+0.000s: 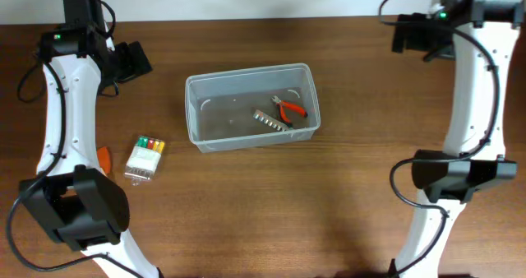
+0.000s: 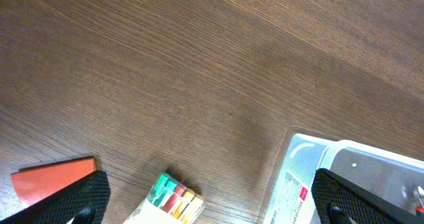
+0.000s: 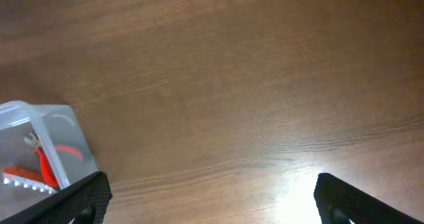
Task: Pack container
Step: 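Raise the right gripper away to the upper right, then lower the left gripper over the clear marker case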
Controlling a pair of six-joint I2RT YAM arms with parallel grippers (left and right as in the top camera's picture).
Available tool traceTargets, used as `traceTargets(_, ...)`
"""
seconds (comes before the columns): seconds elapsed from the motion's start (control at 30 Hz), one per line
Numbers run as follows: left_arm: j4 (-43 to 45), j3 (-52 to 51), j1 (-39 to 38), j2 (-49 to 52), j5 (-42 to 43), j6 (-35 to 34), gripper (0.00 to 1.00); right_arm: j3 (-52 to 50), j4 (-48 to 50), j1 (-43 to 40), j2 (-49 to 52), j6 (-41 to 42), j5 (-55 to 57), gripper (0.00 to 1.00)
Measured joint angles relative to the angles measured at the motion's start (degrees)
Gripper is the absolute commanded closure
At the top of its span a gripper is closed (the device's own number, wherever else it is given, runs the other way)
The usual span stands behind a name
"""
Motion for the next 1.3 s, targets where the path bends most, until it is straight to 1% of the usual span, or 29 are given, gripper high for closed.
traceTargets(0.17,0.31,0.00,0.00,0.00,0.00,0.00,0.01,0.00,0.00,-1.73,0.00,0.15,-1.14,0.01)
traceTargets(0.27,2.16,0.00,0.00,0.00,-0.02,0.00,0.01,-0.02,0.00,-2.03,0.00,0.17,-1.36,0.01)
traceTargets(0.47,2.36,0.00,0.00,0.00,0.00,0.00,0.01,0.00,0.00,-2.03,0.00,0.17,-1.73,0.01)
traceTargets(0.63,-1.55,0.00,0.00,0.00,0.00,0.00,0.01,-0.02,0.00,-2.03,0.00,0.17,-1.75,0.01)
traceTargets(0.67,-2.05,0.00,0.00,0.00,0.00,0.00,0.04,0.00,0.00,-2.03,0.00,0.20,-1.75,0.01)
traceTargets(0.7,-3.19,0.00,0.00,0.00,0.00,0.22,0.11,-0.02,0.00,-2.03,0.00,0.17,-1.77,0.01)
traceTargets(0.73,-4.48,0.00,0.00,0.00,0.00,0.74,0.22,-0.02,0.00,-2.03,0.00,0.17,-1.75,0.01)
traceTargets(0.77,-5.55,0.00,0.00,0.00,-0.02,1.60,0.30,-0.02,0.00,-2.03,0.00,0.20,-1.77,0.01)
traceTargets(0.83,-7.80,0.00,0.00,0.00,-0.04,4.04,0.41,-0.02,0.00,-2.03,0.00,0.22,-1.77,0.01)
traceTargets(0.87,-9.07,0.00,0.00,0.00,-0.02,5.70,0.43,0.00,0.00,-2.03,0.00,0.17,-1.79,0.01)
traceTargets(0.97,-13.53,-0.02,0.00,0.00,-0.04,11.56,0.41,0.00,0.00,-2.03,0.00,0.17,-1.92,0.01)
traceTargets(1.03,-15.58,0.00,0.00,0.00,-0.46,14.34,0.31,-0.02,0.00,-2.03,0.00,0.17,-1.95,0.01)
traceTargets(1.13,-16.33,-0.04,0.00,0.00,-2.14,16.83,0.24,-0.02,0.00,-2.03,0.00,0.17,-1.95,0.01)
traceTargets(1.23,-15.65,-1.64,0.00,-0.04,-4.07,17.94,0.23,0.00,0.00,-2.03,0.00,0.20,-1.95,0.01)
traceTargets(1.3,-13.79,-4.59,0.00,-0.04,-4.98,18.36,0.23,0.00,0.00,-2.03,0.00,0.22,-1.95,0.01)
